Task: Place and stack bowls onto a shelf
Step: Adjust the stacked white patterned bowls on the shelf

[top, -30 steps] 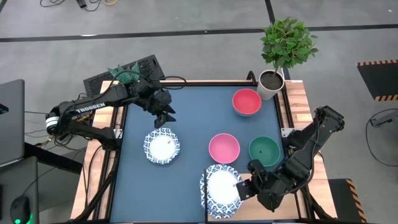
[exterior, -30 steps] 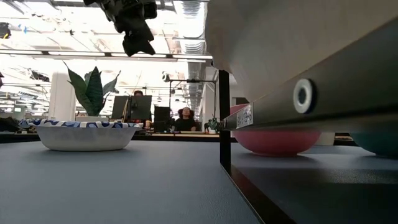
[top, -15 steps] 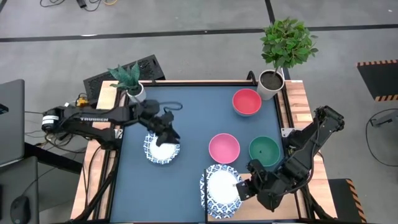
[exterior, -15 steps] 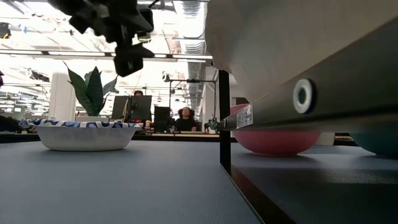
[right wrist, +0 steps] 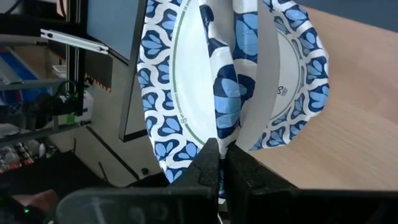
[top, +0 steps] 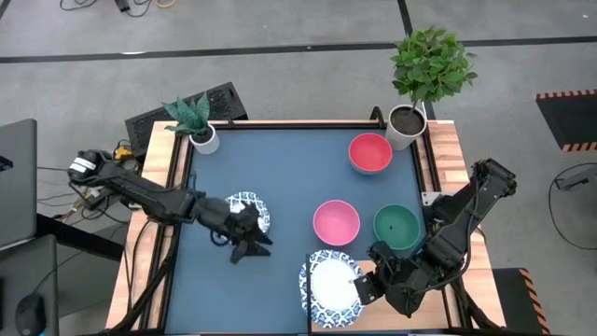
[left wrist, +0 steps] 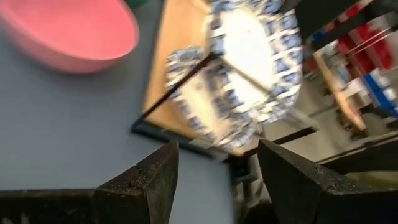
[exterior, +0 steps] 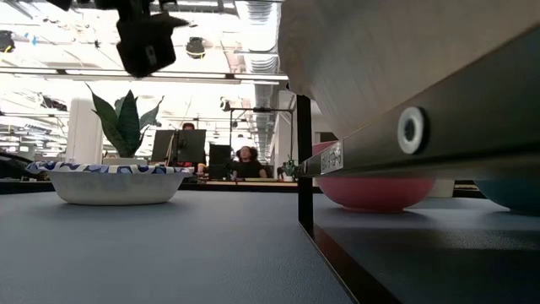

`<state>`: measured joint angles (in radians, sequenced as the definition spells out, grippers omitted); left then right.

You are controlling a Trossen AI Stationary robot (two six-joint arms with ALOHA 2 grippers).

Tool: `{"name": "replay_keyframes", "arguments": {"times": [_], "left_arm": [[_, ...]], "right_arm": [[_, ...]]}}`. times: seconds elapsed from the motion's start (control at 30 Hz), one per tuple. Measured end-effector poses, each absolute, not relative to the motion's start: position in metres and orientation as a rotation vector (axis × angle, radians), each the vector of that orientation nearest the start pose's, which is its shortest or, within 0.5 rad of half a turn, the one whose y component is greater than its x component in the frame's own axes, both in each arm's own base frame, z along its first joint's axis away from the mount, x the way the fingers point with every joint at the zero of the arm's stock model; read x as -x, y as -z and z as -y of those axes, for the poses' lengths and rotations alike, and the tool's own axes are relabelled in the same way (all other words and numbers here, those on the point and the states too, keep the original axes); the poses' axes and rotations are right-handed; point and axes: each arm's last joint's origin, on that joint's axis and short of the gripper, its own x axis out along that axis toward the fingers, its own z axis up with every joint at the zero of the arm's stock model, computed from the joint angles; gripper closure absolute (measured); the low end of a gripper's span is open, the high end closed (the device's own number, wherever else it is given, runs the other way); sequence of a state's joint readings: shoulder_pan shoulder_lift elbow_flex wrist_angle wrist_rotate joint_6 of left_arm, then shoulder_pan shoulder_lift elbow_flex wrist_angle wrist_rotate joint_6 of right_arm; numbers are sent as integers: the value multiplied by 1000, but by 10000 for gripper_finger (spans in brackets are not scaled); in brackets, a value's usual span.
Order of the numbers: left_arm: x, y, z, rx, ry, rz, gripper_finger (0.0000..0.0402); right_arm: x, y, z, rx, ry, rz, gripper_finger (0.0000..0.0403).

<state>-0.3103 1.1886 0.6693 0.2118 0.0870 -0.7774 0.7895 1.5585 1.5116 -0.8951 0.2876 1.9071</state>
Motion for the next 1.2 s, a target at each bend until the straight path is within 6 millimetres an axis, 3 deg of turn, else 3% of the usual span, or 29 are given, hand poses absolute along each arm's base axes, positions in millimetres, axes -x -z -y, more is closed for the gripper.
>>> {"name": "replay_keyframes", "arguments": {"times": [0.2, 0.5, 0.7, 0.87, 1.13, 1.2], "left_arm": [[-255, -237, 112, 791, 272, -391, 198], [-276, -202, 144, 918, 257, -330, 198], [-282, -171, 163, 1015, 239, -407, 207], [-287, -164, 177, 1003, 206, -405, 252], [-297, -165, 183, 919, 111, -453, 381], [-298, -165, 184, 909, 95, -477, 395]], "right_arm": [[-232, -339, -222, -1212, 389, -915, 376], [-235, -339, -220, -1144, 327, -962, 377], [-230, -338, -223, -1111, 319, -980, 377], [-225, -336, -225, -1085, 332, -1002, 377], [-225, -336, -224, -1074, 327, -1002, 377], [-225, -336, -225, -1073, 326, -1002, 377]]}}
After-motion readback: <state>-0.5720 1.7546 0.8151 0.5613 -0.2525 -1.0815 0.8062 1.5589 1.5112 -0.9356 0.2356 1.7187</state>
